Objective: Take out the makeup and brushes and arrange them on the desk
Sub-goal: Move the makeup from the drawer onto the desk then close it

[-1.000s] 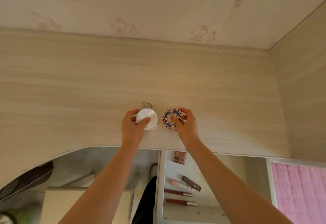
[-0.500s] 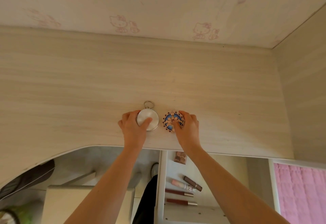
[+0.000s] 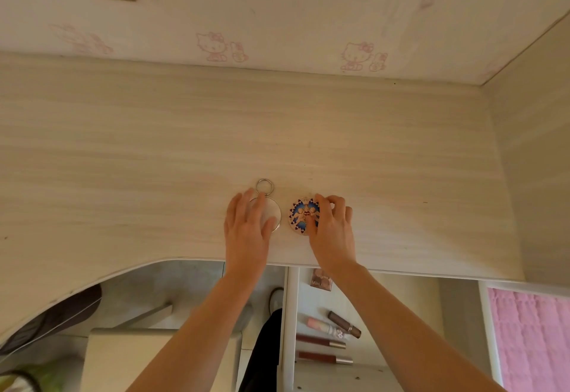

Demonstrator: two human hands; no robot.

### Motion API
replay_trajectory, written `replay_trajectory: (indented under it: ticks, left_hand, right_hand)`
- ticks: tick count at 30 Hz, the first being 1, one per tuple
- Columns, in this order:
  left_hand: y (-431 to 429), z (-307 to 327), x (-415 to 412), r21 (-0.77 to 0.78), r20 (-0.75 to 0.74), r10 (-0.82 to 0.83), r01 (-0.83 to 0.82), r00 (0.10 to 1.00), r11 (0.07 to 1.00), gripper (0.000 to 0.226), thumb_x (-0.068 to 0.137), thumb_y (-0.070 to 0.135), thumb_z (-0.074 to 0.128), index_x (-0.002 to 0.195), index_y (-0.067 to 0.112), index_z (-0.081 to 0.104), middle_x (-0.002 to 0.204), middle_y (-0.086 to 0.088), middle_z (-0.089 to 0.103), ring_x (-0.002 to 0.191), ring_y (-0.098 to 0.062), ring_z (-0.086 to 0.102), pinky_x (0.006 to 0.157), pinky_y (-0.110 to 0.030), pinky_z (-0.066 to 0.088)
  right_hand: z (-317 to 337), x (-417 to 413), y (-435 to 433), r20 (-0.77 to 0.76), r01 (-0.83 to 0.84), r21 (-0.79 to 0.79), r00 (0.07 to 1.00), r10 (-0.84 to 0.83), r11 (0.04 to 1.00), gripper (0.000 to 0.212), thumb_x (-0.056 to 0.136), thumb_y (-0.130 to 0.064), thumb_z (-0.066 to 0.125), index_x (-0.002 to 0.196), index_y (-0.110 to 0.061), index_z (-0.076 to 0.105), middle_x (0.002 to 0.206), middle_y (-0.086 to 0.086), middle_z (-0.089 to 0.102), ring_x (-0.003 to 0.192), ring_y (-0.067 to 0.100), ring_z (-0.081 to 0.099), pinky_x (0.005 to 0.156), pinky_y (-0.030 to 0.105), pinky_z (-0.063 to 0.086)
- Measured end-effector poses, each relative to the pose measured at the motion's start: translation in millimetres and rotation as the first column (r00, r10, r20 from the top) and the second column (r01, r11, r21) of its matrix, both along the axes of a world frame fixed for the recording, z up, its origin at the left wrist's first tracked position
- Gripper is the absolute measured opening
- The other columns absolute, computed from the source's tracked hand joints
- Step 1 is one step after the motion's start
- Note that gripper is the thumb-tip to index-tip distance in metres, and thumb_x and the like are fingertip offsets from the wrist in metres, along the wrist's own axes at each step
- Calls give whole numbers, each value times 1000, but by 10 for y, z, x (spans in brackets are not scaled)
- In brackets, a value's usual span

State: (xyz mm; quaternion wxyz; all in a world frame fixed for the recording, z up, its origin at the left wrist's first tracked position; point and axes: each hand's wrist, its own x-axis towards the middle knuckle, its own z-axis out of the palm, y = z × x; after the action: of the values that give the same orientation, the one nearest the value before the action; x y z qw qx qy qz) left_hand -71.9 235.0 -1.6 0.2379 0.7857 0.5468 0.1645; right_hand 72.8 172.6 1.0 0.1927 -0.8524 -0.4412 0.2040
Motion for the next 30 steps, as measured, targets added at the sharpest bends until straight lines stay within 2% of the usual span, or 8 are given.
replay_trajectory:
  ticks: [3, 7, 13, 19, 30]
  left_hand:
    - [-77, -79, -50, 108, -73, -162, 169, 984, 980, 46, 91, 23, 62, 134, 10, 54, 148, -12, 41, 140, -37, 28, 111, -46, 33]
    - [-84, -147, -84, 59, -63, -199, 203, 978, 977, 48, 90, 17, 63, 136, 8, 52, 149, -13, 39, 140, -38, 30, 107, -49, 39]
    - [89, -147, 22, 53, -44, -219, 221, 975, 974, 47, 91, 16, 63, 136, 8, 51, 149, -12, 39, 140, -36, 31, 109, -45, 38]
    - [399, -153, 249, 47, -72, -253, 256, 965, 965, 46, 94, 18, 59, 138, 7, 48, 151, -13, 36, 143, -35, 25, 113, -44, 33]
    - [846, -144, 495, 66, -109, -241, 249, 964, 966, 45, 94, 18, 60, 137, 5, 49, 150, -16, 38, 141, -37, 28, 113, -46, 31]
  right_hand:
    - [20, -52, -85, 117, -97, 51, 989, 90, 994, 43, 94, -25, 54, 134, -11, 49, 132, 12, 46, 114, 31, 45, 90, 42, 49]
    - [-26, -102, -177, 174, -233, -4, 957, 230, 973, 53, 92, -31, 56, 139, -10, 43, 143, 14, 38, 125, 31, 42, 102, 38, 43]
    - [-76, -93, -64, 208, -239, -11, 949, 236, 971, 57, 82, -21, 73, 133, -4, 52, 136, 24, 47, 114, 40, 53, 92, 44, 51]
    - [-81, 84, 221, 150, -237, 18, 961, 232, 971, 54, 93, -17, 59, 142, -5, 40, 145, 24, 34, 125, 42, 40, 102, 48, 42]
    - [-86, 367, 700, 104, -267, 15, 959, 264, 964, 56, 99, -25, 49, 148, -8, 28, 154, 17, 20, 142, 33, 20, 110, 42, 36]
